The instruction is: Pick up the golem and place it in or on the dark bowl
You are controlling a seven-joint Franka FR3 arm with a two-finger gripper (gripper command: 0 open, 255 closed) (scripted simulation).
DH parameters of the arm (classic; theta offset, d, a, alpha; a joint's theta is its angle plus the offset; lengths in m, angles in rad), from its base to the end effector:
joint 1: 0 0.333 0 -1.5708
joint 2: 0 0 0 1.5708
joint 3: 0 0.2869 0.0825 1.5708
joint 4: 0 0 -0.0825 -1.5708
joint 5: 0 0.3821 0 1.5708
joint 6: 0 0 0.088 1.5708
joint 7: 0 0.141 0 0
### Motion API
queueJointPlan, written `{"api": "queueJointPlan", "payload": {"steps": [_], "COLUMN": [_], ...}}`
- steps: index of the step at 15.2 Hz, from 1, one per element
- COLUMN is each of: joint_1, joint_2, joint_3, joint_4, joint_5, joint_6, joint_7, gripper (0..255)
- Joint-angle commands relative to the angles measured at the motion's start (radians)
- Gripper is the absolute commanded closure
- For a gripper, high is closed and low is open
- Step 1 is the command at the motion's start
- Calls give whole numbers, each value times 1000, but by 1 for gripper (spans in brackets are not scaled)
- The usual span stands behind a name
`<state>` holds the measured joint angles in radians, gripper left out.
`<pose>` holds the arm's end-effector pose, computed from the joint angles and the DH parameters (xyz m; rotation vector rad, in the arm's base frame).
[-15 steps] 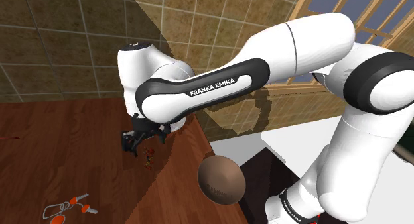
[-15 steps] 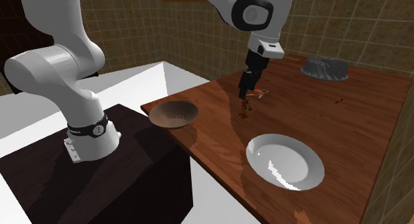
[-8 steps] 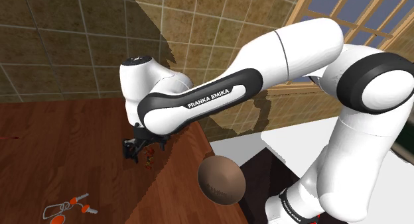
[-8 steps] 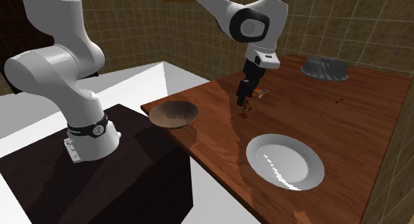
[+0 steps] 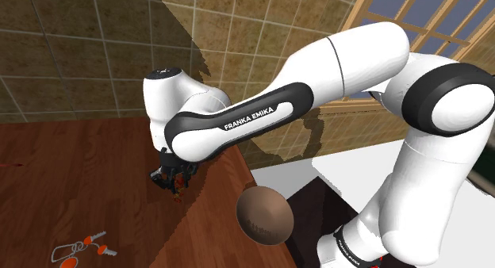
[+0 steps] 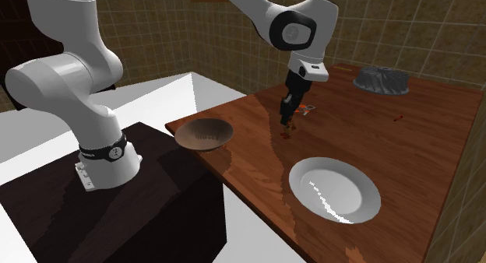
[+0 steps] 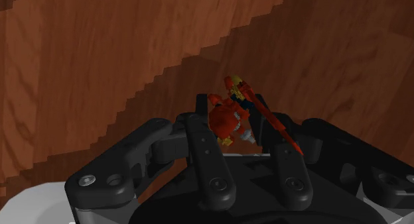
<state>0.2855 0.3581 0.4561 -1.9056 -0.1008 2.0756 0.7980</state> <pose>0.4410 0.3886 0.2571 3.0807 -0.0222 -0.2420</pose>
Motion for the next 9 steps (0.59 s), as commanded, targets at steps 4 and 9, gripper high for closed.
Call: {"api": "queueJointPlan", "payload": {"steps": [4, 9], "joint_1": [0, -1], "joint_2": [0, -7], "joint_3": [0, 2], "joint_4": [0, 4], "joint_5": [0, 4], "joint_6": [0, -11], "joint_7": [0, -2], "gripper": [255, 255]}}
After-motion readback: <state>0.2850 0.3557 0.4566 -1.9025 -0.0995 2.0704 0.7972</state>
